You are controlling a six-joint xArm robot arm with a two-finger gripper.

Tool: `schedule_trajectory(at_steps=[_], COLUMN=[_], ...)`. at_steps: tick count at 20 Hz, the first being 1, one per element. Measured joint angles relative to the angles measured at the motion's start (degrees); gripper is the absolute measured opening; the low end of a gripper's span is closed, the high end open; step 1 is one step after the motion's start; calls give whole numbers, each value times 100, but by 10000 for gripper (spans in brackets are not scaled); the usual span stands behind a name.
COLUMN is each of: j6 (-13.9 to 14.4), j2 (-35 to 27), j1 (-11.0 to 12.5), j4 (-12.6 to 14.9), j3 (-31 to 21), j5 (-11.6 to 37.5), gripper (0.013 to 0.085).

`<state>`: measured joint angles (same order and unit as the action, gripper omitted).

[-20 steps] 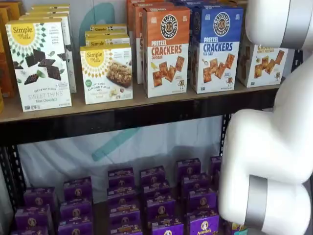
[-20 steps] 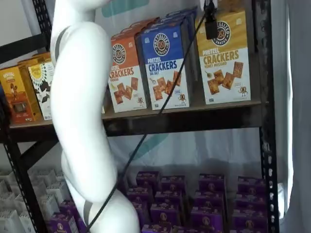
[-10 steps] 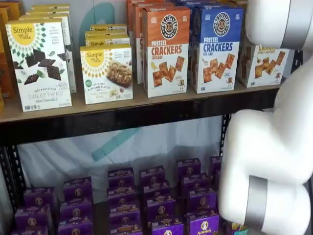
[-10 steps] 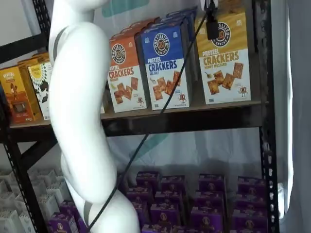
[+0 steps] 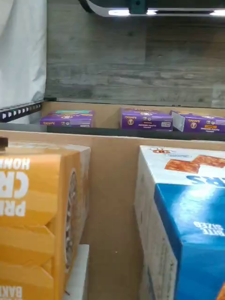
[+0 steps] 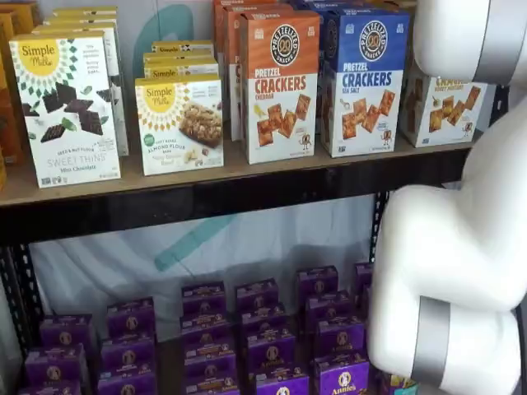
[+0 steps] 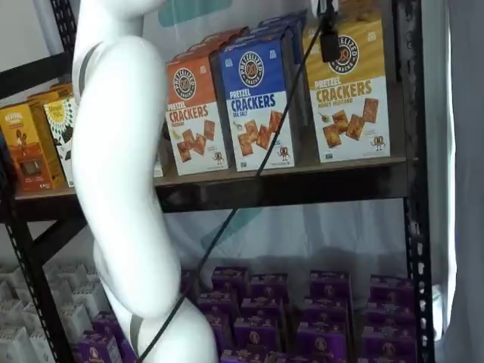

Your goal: Retrieve the yellow and white box located on the top shelf, the sixth one from the left

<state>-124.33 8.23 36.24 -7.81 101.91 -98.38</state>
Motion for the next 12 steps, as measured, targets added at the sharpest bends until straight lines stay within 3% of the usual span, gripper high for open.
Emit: schedule_trajectory(at_steps=[3,12], j6=[20,32], j2=[-1,-75], j1=[-19,-8], j4=[4,-25], j3=[18,180], j5=[-21,-130], gripper=[570,570])
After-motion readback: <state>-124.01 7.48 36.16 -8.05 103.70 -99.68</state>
